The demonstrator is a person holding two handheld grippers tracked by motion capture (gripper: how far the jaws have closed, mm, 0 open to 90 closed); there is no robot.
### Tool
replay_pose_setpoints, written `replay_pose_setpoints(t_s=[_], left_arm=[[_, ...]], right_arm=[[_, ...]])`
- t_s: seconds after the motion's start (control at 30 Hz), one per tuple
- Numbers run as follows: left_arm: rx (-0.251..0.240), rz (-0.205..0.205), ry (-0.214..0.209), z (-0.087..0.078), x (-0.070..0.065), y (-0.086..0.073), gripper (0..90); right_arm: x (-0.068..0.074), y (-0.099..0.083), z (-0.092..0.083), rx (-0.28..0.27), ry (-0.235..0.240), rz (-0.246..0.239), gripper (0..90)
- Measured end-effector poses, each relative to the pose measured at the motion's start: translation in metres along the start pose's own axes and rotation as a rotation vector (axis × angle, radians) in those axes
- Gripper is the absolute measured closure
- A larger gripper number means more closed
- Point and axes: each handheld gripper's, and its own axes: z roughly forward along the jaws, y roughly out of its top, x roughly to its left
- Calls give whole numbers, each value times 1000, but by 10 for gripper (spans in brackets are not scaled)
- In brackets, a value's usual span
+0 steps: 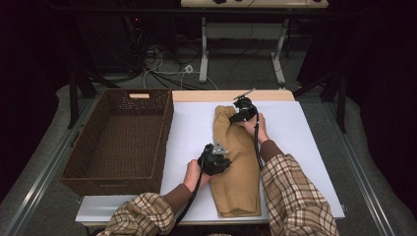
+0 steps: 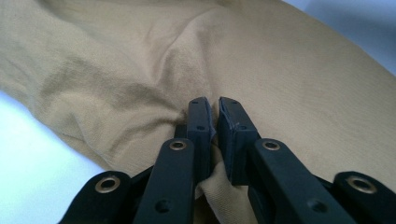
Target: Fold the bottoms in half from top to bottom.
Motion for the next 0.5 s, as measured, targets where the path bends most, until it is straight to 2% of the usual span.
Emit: replay_pose_setpoints(t_s=[0.07, 0.2, 0.27, 0.37, 0.47, 0.5], left_arm=[[0, 1, 1, 0, 0, 0, 830], [0, 1, 2, 0, 0, 0, 830], [0, 1, 0, 0, 0, 0, 830], [-2, -1, -2, 0, 0, 0, 830], [0, 0, -1, 0, 0, 0, 831], [0, 1, 0, 0, 0, 0, 831]], right_arm=[[1, 0, 0, 2, 20, 13, 724], [2, 0, -1, -5, 35, 19, 799], [1, -1, -2, -7, 31, 16, 809], [2, -2, -8, -49, 37, 21, 823], [5, -5, -16, -96, 38, -5, 826], [5, -5, -16, -96, 38, -5, 826]])
